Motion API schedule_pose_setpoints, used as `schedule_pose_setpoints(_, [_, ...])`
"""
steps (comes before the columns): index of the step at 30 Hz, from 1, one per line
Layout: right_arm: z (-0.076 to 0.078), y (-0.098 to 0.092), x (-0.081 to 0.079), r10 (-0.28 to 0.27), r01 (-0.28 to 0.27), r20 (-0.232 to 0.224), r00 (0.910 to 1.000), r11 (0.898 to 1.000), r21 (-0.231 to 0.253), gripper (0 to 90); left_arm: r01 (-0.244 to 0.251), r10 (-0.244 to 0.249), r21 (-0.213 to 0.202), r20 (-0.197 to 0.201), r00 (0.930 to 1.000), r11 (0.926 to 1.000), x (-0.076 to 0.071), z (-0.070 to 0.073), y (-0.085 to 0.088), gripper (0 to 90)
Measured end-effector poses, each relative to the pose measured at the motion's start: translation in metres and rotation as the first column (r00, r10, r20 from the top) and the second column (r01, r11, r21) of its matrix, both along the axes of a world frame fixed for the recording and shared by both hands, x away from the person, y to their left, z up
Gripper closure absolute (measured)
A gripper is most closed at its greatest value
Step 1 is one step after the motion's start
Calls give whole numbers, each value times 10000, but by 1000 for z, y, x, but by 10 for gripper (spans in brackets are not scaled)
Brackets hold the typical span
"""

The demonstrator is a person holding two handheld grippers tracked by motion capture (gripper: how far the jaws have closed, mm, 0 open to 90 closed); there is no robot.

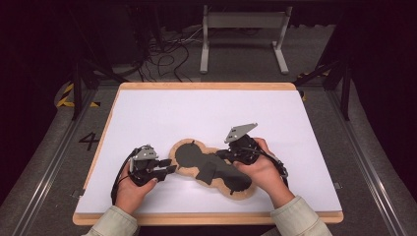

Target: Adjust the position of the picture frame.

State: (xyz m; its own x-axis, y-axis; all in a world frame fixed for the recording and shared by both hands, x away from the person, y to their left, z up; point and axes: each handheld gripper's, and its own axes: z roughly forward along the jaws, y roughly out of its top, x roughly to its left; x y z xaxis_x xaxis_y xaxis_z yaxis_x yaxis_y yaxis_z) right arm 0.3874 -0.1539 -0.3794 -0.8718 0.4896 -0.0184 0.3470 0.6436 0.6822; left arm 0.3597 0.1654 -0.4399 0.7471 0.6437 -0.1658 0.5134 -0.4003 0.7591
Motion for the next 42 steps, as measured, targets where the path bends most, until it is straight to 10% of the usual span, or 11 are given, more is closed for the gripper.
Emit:
schedule_pose_setpoints(20, [-6,-6,-36,603,-640,-613,9963,9961,-608,900,-7,6,-135,-66,10000,9999,2,0,2,640])
schedule_pose_setpoints(42, [-45,14,-59,1292,-1612,-2201,9669,9777,-1344,900,41,-46,-320,-167,9999,9995,5,0,0,640])
